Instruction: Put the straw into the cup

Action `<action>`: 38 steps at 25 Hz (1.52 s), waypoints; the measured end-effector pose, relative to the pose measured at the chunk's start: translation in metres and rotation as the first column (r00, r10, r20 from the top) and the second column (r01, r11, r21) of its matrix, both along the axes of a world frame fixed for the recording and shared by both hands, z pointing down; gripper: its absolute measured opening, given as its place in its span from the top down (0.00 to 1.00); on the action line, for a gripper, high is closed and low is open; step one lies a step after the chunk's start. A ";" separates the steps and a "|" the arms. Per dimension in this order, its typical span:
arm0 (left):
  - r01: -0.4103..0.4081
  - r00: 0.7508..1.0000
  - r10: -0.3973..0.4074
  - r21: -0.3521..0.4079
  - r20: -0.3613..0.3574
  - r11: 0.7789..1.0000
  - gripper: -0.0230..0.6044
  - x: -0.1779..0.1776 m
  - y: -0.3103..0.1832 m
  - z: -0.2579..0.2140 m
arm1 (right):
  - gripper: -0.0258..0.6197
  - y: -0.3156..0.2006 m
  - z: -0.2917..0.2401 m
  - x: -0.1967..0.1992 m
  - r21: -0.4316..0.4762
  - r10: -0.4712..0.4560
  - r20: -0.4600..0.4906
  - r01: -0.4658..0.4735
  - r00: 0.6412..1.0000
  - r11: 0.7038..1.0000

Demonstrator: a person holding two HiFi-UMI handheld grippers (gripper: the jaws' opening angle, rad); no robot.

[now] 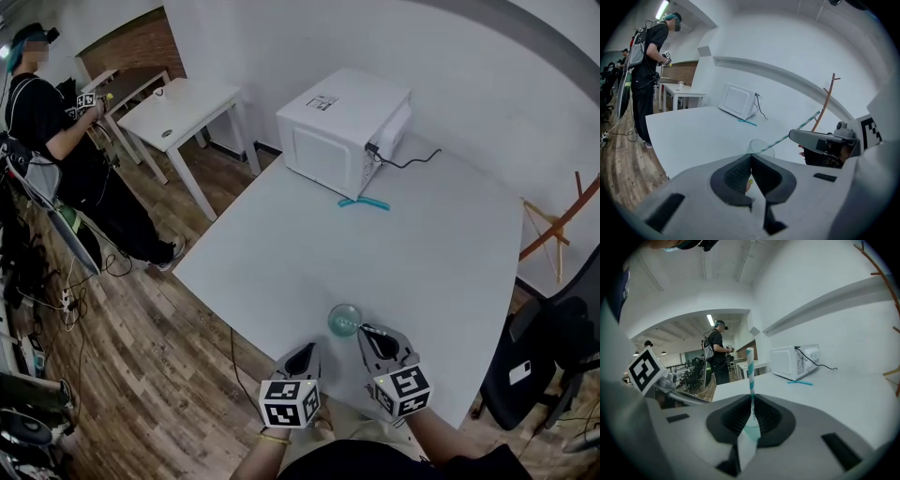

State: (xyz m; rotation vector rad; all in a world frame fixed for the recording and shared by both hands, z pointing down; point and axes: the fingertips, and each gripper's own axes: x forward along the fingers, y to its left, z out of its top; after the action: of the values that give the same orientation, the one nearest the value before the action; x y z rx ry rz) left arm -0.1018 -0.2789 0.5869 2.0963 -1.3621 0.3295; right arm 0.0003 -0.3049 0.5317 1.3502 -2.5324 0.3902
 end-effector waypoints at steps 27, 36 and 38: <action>0.020 0.999 -0.017 -0.083 0.027 0.996 0.93 0.005 -0.010 0.037 | 0.90 -0.015 0.058 -0.001 -0.117 -0.015 -0.037 0.011 0.999 0.993; 0.019 1.000 -0.017 -0.088 0.024 0.996 0.93 0.005 -0.008 0.037 | 0.90 -0.014 0.065 0.000 -0.133 0.007 -0.028 -0.010 1.000 0.991; 0.017 1.000 -0.015 -0.088 0.024 0.996 0.93 0.005 -0.007 0.037 | 0.90 -0.013 0.065 0.000 -0.133 0.008 -0.028 -0.011 1.000 0.991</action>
State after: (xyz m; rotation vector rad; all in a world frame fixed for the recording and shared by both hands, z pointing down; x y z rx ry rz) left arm -0.0970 -0.2855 0.6242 2.0139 -1.3526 0.4008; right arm 0.0000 -0.3184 0.5964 1.3094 -2.4318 0.5290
